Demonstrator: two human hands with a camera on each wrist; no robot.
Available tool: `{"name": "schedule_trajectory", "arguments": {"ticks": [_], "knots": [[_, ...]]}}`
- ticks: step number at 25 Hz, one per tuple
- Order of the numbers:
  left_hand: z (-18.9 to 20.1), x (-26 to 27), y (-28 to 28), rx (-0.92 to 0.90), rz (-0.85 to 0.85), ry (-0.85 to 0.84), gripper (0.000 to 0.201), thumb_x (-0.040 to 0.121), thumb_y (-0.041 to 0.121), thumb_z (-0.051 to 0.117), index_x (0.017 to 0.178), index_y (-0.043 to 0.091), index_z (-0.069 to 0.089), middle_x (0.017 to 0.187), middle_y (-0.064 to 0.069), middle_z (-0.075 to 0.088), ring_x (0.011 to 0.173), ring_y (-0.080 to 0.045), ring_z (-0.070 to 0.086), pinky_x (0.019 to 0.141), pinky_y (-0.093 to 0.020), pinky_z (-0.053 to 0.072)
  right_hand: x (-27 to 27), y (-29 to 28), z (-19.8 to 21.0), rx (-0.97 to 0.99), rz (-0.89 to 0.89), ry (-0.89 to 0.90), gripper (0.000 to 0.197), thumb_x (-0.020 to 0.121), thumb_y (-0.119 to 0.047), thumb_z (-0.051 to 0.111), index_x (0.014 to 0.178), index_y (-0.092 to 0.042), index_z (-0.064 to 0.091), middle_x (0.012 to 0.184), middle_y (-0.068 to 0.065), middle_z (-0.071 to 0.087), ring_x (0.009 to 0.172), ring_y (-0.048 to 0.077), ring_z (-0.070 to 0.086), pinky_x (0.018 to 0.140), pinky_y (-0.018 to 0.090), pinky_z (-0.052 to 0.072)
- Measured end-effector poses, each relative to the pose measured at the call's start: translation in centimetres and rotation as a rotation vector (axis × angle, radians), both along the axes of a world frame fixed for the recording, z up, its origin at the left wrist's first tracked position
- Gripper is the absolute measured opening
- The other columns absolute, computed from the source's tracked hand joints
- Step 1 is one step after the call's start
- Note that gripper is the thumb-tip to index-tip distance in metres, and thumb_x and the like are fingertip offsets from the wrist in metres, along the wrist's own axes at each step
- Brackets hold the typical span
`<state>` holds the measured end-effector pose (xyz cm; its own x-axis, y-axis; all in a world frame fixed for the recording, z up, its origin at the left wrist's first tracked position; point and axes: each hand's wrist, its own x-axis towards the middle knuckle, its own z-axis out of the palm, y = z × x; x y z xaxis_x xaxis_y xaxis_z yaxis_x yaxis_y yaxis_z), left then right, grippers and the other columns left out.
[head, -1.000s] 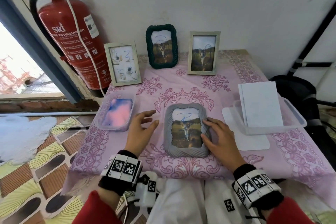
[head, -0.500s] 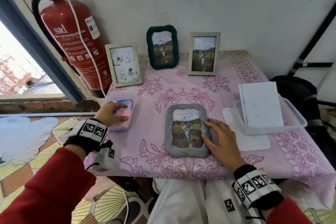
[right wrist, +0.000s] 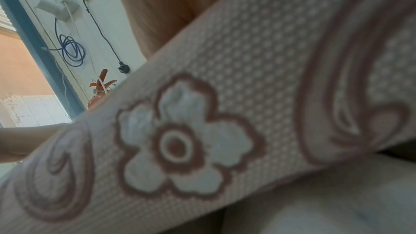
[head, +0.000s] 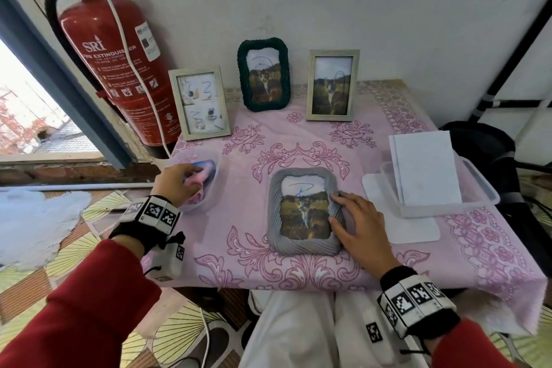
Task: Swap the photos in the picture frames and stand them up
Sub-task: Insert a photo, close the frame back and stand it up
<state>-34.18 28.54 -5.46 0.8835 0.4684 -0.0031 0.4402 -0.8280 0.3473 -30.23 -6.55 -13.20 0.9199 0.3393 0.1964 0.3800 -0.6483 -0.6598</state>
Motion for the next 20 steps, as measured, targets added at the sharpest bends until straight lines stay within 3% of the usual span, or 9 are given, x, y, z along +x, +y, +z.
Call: {"name": "schedule_trajectory", "arguments": {"ticks": [5,9,14,18,20], "knots": [[1.7,-0.8,-0.7,-0.104,0.034,-0.29,0.034,0.086,0.011,0.059,0.121,0.011,0.061,0.11,-0.015,0.066,0.09,-0.032,0.062,0.084,-0.043,0.052,0.0,0.1,0.0,0.0,0.001,-0.007,0.04,0.088,-0.029,0.06,0.127,-0.027,0.053,0.133,-0.009,0.048,0.126,0.011,0.038,0.094,0.023,0.021],[4.7,-1.0,-3.3,-0.012,-0.102,-0.583,0.036,0.087,0.013,0.061,0.122,0.007,0.058,0.11,-0.011,0.066,0.089,-0.015,0.055,0.082,-0.031,0.046,-0.1,0.0,0.0,-0.008,0.002,-0.003,0.041,0.088,-0.03,0.059,0.128,-0.029,0.051,0.134,-0.009,0.047,0.126,0.01,0.037,0.094,0.021,0.019],[5.1,0.5,-9.6,-0.216,-0.285,-0.449,0.041,0.084,0.014,0.064,0.124,0.012,0.057,0.113,-0.005,0.061,0.092,-0.017,0.06,0.067,-0.031,0.052,-0.2,0.1,0.2,-0.022,-0.005,-0.001,0.041,0.089,-0.031,0.059,0.129,-0.028,0.051,0.135,-0.009,0.047,0.127,0.011,0.037,0.097,0.024,0.021],[3.1,1.6,-14.3,-0.238,-0.391,-0.34,0.039,0.083,0.012,0.064,0.121,0.009,0.058,0.11,-0.009,0.059,0.09,-0.014,0.055,0.076,-0.011,0.041,-0.2,0.1,0.2,-0.026,-0.004,-0.014,0.042,0.089,-0.031,0.058,0.13,-0.028,0.051,0.135,-0.008,0.047,0.127,0.012,0.037,0.095,0.023,0.021],[2.0,2.0,-15.8,-0.268,-0.415,-0.281,0.04,0.084,0.015,0.064,0.122,0.008,0.058,0.111,-0.01,0.058,0.094,-0.016,0.054,0.084,-0.015,0.043,-0.2,0.1,0.2,-0.03,-0.002,-0.018,0.042,0.089,-0.031,0.059,0.13,-0.028,0.051,0.135,-0.007,0.047,0.127,0.012,0.037,0.094,0.022,0.021]]}}
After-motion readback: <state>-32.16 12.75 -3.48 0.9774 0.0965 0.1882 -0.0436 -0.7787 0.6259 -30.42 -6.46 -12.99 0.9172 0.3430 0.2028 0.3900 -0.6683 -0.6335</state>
